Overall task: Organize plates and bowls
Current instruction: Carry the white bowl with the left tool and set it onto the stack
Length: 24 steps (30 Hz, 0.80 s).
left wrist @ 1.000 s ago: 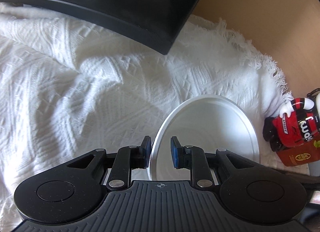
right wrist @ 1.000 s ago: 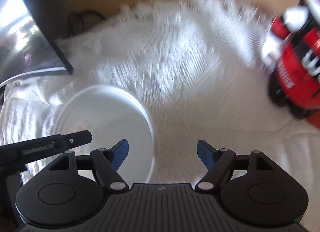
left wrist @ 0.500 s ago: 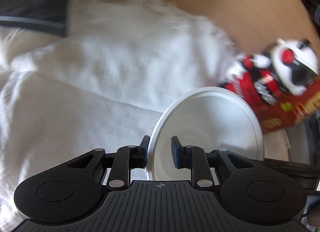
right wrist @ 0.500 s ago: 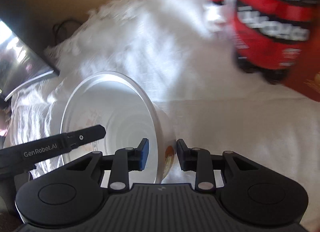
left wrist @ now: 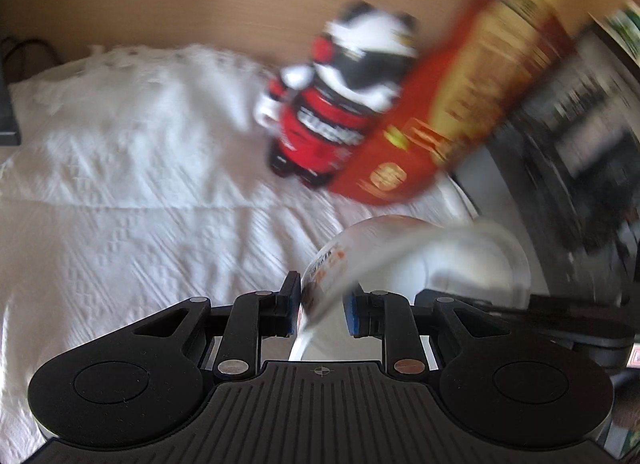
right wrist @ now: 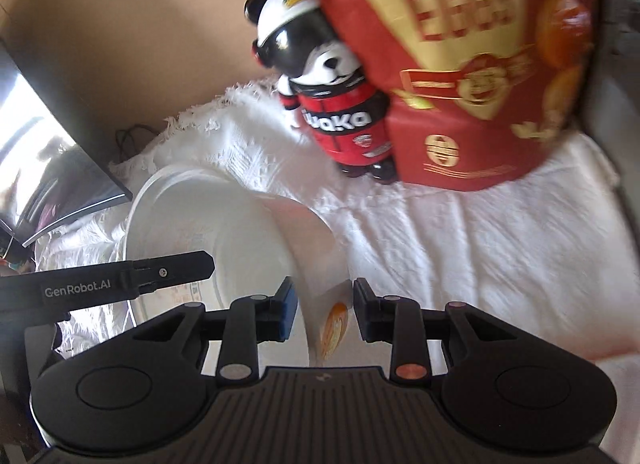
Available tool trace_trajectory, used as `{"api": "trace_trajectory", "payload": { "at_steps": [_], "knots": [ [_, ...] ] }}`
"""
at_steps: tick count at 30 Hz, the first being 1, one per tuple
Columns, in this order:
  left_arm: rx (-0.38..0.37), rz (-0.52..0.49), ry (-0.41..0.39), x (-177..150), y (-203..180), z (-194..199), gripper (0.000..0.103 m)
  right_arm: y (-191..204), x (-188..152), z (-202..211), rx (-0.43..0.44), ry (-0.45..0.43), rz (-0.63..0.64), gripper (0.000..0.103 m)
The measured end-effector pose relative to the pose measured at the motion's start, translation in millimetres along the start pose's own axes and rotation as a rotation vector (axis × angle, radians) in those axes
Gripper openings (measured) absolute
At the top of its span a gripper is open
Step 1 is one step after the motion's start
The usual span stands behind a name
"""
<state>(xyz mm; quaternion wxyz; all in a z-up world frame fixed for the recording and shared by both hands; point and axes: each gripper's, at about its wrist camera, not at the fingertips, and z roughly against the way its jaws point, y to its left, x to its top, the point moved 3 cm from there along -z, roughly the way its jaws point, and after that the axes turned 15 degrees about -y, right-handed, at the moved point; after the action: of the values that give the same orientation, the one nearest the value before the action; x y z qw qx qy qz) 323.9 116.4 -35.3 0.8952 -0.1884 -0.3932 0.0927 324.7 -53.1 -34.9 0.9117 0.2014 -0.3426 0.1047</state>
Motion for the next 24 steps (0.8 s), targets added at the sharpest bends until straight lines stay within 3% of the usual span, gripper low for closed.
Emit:
{"api": "trace_trajectory", "payload": {
  "at_steps": [9, 12, 18, 24],
  "knots": [
    [-0.123, -0.085, 0.173, -63.2, -42.0, 10.3, 0.025, -32.5, -41.6, 73.4, -0.098, 0.006, 0.019, 0.03],
    [-0.123, -0.094, 0.21, -76.2, -42.7, 4.3, 0.024, -40.9, -54.1, 87.1, -0.13, 0.003, 0.03, 0.03],
    [-0.096, -0.043, 0.279, -91.8, -25.7, -13.2, 0.024, -51.7, -83.2, 80.0, -0.131, 0.082, -0.002, 0.03],
    [-0.132, 0.02, 0.254, -86.6, -14.5, -15.3, 0.021, -64.7, -98.1, 61.9, -0.143, 0.125, -0.046, 0.022]
  ]
}}
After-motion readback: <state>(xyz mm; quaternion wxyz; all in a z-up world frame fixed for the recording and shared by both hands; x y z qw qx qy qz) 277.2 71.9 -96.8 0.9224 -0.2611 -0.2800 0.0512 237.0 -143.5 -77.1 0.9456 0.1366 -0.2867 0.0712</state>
